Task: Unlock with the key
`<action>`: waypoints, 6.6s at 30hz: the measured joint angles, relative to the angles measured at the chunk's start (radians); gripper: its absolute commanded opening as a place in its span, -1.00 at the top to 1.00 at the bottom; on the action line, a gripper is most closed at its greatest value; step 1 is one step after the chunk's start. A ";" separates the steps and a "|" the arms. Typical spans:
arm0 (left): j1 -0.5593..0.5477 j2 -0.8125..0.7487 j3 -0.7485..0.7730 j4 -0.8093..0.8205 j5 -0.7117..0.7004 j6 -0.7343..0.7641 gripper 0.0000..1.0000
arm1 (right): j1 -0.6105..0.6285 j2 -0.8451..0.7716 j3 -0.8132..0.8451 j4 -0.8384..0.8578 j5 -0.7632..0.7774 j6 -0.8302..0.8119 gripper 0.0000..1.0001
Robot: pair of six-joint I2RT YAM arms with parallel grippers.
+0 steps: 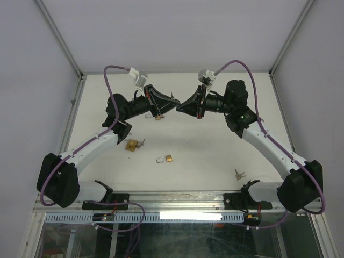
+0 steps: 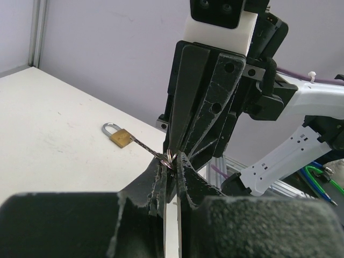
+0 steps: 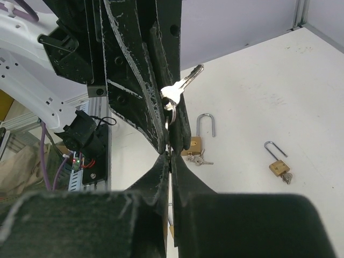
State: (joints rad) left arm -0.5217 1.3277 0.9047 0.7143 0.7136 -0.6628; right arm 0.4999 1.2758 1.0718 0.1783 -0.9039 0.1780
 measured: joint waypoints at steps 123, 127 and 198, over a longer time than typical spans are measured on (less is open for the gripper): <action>-0.112 0.323 0.889 -1.919 -0.180 1.360 1.00 | -0.021 0.013 -0.148 0.116 -0.092 -0.085 -0.26; -0.120 0.324 0.933 -1.975 -0.193 1.370 1.00 | -0.021 0.090 -0.177 0.288 -0.117 -0.010 -0.17; -0.130 0.430 1.147 -2.154 -0.370 1.279 1.00 | 0.035 0.135 -0.062 0.051 -0.100 -0.382 -0.18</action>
State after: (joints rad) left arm -0.6518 1.7576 2.0521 -1.4395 0.3431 0.6167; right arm 0.5354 1.4105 1.0100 0.2291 -1.0039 -0.2039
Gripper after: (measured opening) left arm 0.007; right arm 0.613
